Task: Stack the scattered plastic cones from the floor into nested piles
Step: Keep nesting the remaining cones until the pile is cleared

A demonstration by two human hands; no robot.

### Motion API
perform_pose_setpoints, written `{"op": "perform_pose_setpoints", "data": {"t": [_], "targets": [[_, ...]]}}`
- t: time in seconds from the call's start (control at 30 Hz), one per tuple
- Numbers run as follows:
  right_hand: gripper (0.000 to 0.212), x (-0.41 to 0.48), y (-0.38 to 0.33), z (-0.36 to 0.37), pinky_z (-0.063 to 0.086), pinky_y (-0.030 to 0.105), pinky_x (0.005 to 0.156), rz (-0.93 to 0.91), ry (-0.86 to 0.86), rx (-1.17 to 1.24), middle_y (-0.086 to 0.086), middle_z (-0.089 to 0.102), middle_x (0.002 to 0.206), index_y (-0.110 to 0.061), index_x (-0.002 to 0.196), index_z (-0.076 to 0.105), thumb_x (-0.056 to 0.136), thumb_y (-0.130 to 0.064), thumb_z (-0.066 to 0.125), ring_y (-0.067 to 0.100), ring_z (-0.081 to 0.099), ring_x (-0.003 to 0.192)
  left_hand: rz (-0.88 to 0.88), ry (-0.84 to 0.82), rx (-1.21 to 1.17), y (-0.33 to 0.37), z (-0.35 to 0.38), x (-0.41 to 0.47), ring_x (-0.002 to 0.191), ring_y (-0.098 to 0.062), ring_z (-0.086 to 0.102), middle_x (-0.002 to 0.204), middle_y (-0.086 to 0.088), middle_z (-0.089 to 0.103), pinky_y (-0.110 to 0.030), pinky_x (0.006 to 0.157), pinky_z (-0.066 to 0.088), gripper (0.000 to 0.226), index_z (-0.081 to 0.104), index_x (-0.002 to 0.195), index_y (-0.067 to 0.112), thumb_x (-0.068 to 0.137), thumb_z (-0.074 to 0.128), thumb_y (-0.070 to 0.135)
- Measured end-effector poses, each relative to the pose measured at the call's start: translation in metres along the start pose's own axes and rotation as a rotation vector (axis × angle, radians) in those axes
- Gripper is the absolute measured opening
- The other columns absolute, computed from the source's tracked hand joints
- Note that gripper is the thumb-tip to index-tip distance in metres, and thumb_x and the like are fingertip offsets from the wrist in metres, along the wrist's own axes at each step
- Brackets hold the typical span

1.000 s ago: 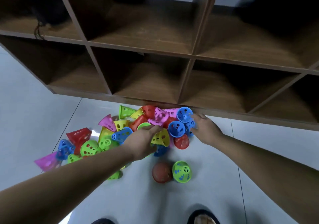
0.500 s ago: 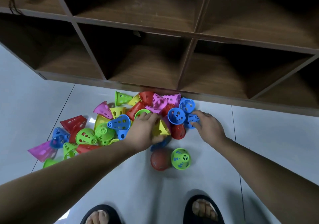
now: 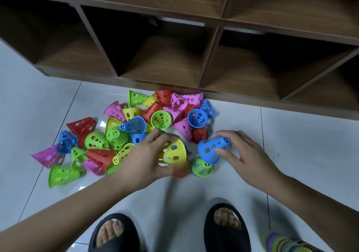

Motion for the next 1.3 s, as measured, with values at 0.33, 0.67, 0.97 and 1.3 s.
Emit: {"op": "perform_pose_setpoints", "data": {"t": [0.33,0.67,0.97,1.3], "targets": [[0.039,-0.018,-0.006,0.035,0.049,0.031,0.096,-0.232,-0.116,-0.232,-0.017,0.060,0.124,-0.027,0.137,0.059,0.104,-0.047,0.060,0.014,0.056,0.114,0.072,-0.151,0.062,0.009,0.035,-0.003,0.082,-0.002,0.047,0.125,0.015,0.051,-0.025,0.072,0.050,0.054,0.063,0.130,0.034,0.080,0.082,0.026],[0.023,0.037,0.022,0.045,0.054,0.040,0.096,0.027,-0.025,0.004,-0.015,0.064,0.120,-0.028,0.128,0.065,0.108,-0.031,0.056,0.009,0.060,0.115,-0.043,-0.025,-0.053,-0.022,0.029,0.011,0.111,-0.010,0.059,0.123,0.013,0.060,-0.032,0.093,0.051,0.030,0.063,0.131,0.029,0.108,0.045,0.036],[0.049,0.077,0.034,0.078,0.056,0.046,0.096,0.084,-0.057,-0.218,0.001,0.053,0.140,-0.019,0.142,0.056,0.096,-0.023,0.072,0.028,0.059,0.120,0.044,-0.332,0.323,-0.068,0.052,0.019,0.135,-0.026,0.047,0.152,0.001,0.050,-0.050,0.102,0.052,0.081,0.030,0.165,0.029,0.089,0.046,0.006],[0.027,0.063,0.050,0.088,0.051,0.040,0.074,0.115,-0.124,-0.300,0.000,0.061,0.108,-0.022,0.113,0.061,0.095,-0.037,0.073,0.029,0.064,0.097,-0.196,-0.040,0.068,-0.069,0.058,-0.004,0.078,-0.015,0.056,0.119,0.006,0.047,-0.041,0.070,0.055,0.017,0.061,0.118,0.031,0.106,0.054,0.041]]}}
Point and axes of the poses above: each hand's wrist, its own x-axis towards the middle knuckle, its own z-axis out of the palm, y = z × x, the point moved 1 cm from there along x, towards the middle knuckle
